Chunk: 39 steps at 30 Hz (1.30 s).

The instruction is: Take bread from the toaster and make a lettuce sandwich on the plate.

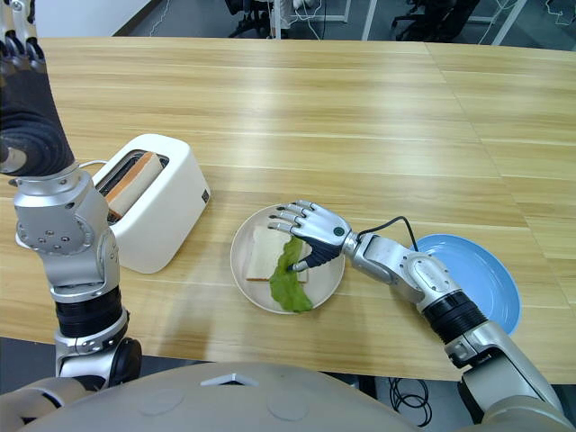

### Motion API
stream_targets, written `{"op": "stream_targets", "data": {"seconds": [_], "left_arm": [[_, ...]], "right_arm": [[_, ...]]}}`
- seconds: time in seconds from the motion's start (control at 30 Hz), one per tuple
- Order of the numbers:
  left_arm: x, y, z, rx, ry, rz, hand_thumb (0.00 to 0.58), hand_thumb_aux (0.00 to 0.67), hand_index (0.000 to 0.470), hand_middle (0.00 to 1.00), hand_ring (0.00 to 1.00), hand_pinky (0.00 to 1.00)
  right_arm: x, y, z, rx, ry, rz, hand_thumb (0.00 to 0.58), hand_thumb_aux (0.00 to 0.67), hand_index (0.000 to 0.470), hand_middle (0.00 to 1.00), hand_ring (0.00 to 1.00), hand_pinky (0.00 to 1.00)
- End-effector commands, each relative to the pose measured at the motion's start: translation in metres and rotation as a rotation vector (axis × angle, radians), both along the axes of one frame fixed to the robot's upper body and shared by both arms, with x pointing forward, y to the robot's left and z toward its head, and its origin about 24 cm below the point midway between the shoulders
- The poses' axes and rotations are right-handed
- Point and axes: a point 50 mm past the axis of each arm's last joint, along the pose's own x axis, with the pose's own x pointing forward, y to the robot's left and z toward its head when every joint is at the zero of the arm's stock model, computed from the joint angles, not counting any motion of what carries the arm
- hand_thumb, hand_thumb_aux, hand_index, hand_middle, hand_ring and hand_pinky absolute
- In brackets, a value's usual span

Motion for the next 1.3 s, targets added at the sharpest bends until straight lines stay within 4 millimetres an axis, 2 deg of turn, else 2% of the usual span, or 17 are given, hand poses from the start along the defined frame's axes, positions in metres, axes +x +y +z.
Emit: {"op": "stream_targets", "data": {"seconds": [0.03,0.4,0.57,0.93,1.3], "left_arm": [[-0.001,-0.001,0.002,0.012,-0.006,0.001,0.000,0.000,0.000,0.00,0.00,0.00],[-0.001,-0.002,0.001,0.009,-0.007,0.001,0.000,0.000,0.000,0.00,0.00,0.00],[-0.001,-0.002,0.000,0.008,-0.005,0.003,0.000,0.000,0.000,0.00,0.00,0.00],[-0.002,-0.001,-0.002,0.008,-0.002,0.005,0.000,0.000,0.000,0.00,0.00,0.00],[-0.002,-0.002,-0.004,0.011,0.007,0.004,0.000,0.000,0.000,0.00,0.00,0.00]], "right_arm": [[0.000,-0.004,0.000,-0.020,-0.008,-0.009,0.000,0.000,0.000,0.00,0.00,0.00],[0.003,-0.007,0.007,0.016,-0.039,-0.036,0.000,0.000,0.000,0.00,0.00,0.00],[0.011,-0.013,0.012,0.042,-0.066,-0.094,0.000,0.000,0.000,0.00,0.00,0.00],[0.036,-0.025,0.027,-0.019,-0.291,-0.244,0.000,0.000,0.000,0.00,0.00,0.00],[0.041,-0.015,0.028,-0.012,-0.340,-0.255,0.000,0.000,0.000,0.00,0.00,0.00]]}}
